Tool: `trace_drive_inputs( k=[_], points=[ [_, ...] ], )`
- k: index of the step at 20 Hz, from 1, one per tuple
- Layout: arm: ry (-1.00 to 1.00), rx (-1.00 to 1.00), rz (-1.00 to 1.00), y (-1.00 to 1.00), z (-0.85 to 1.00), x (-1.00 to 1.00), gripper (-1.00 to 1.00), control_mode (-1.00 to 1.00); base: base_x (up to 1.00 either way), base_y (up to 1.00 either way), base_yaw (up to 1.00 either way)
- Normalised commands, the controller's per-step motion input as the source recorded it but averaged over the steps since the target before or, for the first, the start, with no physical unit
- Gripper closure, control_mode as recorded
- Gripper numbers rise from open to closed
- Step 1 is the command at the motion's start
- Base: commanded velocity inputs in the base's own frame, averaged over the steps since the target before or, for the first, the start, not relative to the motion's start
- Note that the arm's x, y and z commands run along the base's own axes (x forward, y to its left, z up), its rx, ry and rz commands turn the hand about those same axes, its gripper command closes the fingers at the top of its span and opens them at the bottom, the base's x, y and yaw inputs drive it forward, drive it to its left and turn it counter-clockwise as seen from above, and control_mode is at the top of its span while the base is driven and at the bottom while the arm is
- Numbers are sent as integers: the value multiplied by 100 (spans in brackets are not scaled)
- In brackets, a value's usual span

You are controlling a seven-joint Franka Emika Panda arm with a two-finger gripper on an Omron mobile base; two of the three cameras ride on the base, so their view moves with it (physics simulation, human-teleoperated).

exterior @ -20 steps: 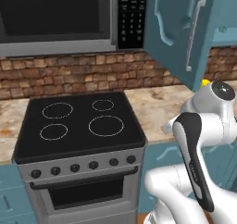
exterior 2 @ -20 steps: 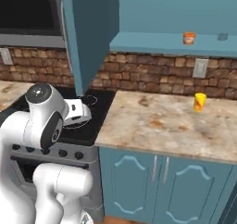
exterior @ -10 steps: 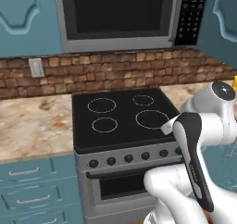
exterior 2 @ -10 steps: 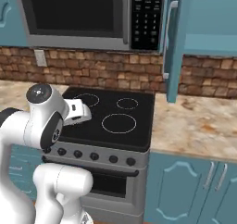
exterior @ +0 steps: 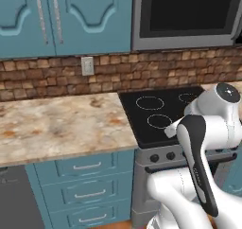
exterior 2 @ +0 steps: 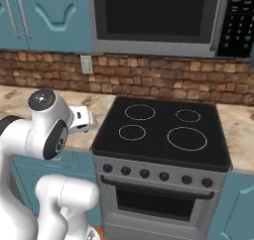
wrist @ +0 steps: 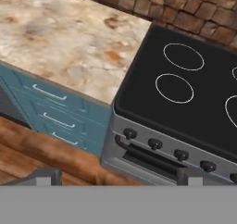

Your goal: Pick the jam and honey bottle from the counter and place them in the cabinets closest to them.

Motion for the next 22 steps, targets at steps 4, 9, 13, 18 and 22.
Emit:
trace_drive_inputs(
  k=[4, 9, 13, 18, 22],
  points=[
    [0, 0, 0, 0, 0, 0, -100, 100, -24, 100, 0],
    [0, 0, 0, 0, 0, 0, -100, 100, -23, 100, 0],
    [0, 0, 0, 0, 0, 0, -100, 100, -22, 100, 0],
    [0, 0, 0, 0, 0, 0, -100, 100, -21, 100, 0],
    [0, 0, 0, 0, 0, 0, -100, 100, -21, 100, 0]
  ],
)
